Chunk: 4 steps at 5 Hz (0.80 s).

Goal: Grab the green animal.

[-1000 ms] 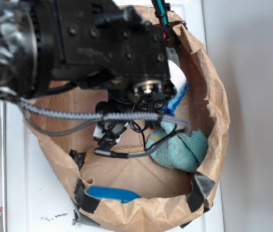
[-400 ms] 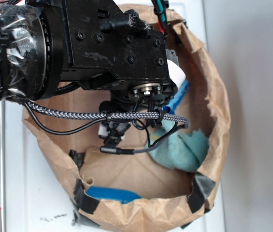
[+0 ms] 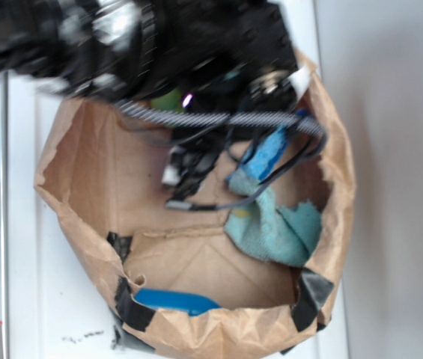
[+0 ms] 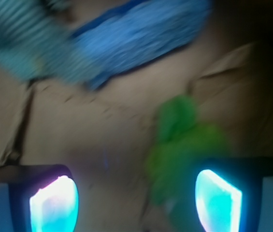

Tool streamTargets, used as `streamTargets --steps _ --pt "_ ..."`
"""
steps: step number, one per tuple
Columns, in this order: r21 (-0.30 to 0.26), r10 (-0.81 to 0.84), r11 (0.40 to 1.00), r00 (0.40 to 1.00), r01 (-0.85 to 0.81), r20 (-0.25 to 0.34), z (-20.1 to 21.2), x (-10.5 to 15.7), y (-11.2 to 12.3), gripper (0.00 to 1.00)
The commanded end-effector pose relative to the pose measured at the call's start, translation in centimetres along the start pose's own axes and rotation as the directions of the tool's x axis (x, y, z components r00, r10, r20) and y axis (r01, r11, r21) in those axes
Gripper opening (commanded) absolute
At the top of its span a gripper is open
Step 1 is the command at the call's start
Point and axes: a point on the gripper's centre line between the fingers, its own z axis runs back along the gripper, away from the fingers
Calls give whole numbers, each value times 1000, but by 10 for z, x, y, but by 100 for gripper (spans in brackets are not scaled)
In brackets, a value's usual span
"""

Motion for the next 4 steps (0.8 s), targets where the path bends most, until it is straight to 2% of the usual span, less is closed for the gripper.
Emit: streamTargets --steps 1,2,4 --pt "73 6 997 999 -9 43 11 10 17 100" --pt "105 -16 994 997 8 72 10 3 21 100" --pt "276 -22 961 997 1 73 -44 -3 19 100"
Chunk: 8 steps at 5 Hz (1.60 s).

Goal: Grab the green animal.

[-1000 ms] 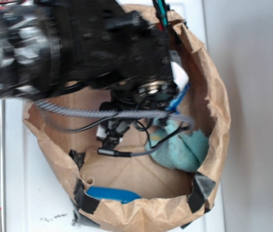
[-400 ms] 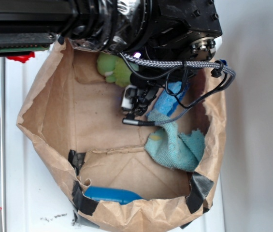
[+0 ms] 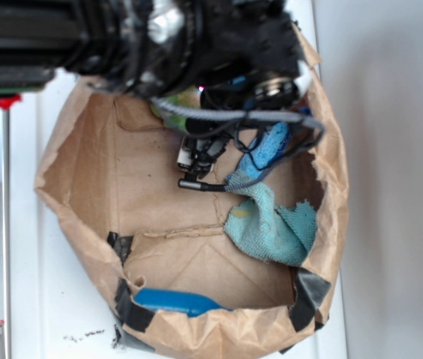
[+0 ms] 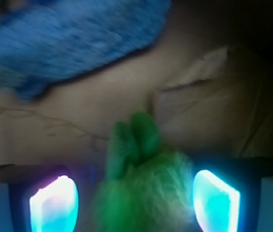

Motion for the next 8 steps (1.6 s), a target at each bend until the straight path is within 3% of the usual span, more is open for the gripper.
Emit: streamTargets --steps 1,3,4,6,7,8 --pt "107 24 994 999 -27 30 -15 -1 -4 0" --pt "70 31 997 998 -34 51 -5 -2 -5 0" --pt "2 48 999 995 -49 84 28 -8 -4 0" --pt "-201 89 977 994 -76 60 116 -12 -14 0" --pt "-231 100 969 994 -87 48 151 -13 -23 0" --pt "-232 109 969 991 -88 79 171 -15 -32 0"
